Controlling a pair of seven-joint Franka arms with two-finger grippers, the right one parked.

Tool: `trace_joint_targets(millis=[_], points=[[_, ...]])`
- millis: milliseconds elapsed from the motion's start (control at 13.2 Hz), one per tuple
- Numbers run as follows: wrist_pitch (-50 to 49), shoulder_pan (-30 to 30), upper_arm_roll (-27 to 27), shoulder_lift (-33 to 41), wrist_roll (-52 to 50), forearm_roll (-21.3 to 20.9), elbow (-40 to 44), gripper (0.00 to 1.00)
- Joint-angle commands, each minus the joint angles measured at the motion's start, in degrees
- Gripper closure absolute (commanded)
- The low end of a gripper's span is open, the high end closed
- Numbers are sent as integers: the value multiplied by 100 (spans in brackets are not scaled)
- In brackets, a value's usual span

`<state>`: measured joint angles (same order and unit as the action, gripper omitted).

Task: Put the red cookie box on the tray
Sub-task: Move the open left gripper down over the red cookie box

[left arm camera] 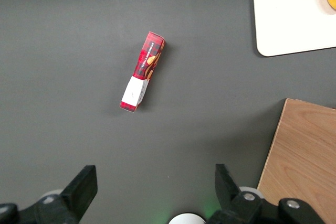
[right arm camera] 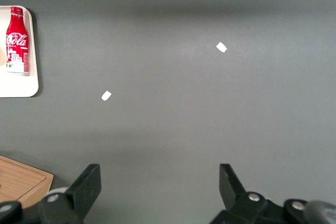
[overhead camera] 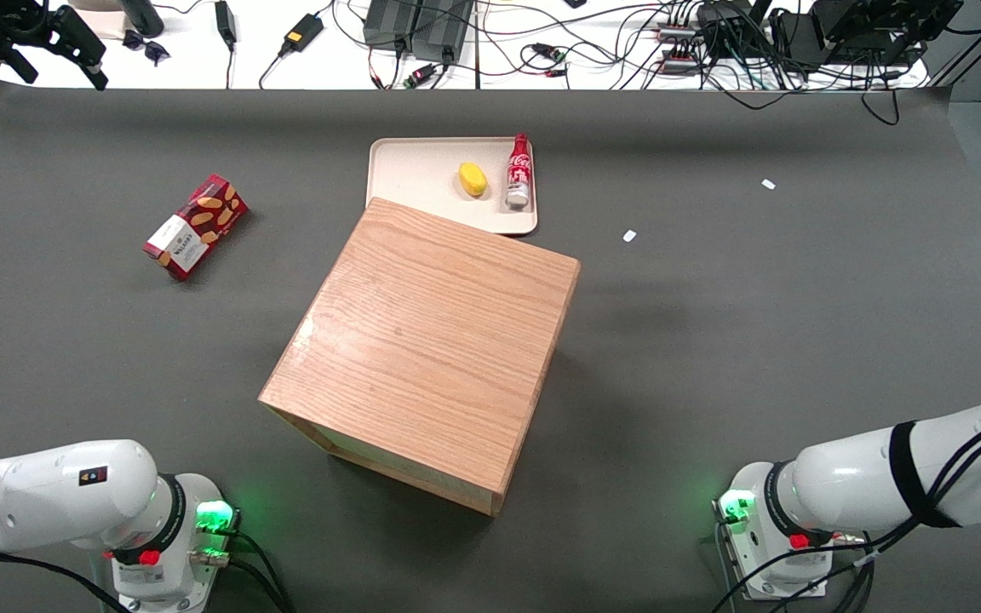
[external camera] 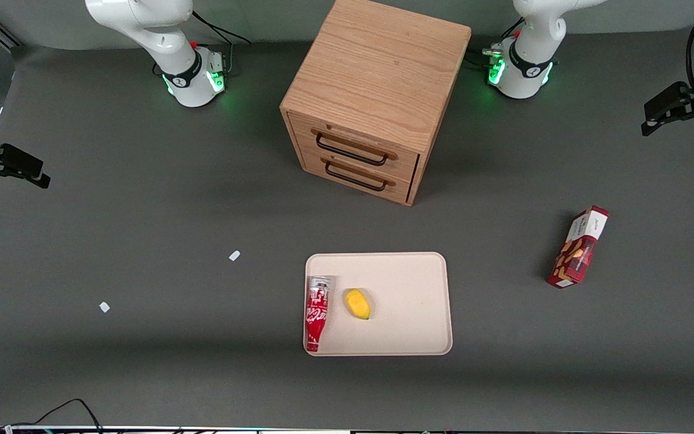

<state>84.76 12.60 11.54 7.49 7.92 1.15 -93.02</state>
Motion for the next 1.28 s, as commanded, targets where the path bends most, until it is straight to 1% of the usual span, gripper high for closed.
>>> trace_joint_targets(millis=[0, 302, 453, 679, 755, 830, 1057, 1208], points=[[-206, 32, 24, -46, -36, 70, 204, 0], [-101, 32, 15, -203, 68, 18, 144, 0], [91, 23, 15, -528, 375, -52, 30, 0], [1083, 32, 7, -932, 789, -272, -532, 0], [1382, 32, 7, -1073, 1016, -482, -673, 0], [1681, 32, 7, -1196, 1193, -510, -848, 0], [2822, 32, -28, -1495, 1299, -589, -1568, 0], [3718, 32, -221, -1715, 1667, -589, -2078, 0]])
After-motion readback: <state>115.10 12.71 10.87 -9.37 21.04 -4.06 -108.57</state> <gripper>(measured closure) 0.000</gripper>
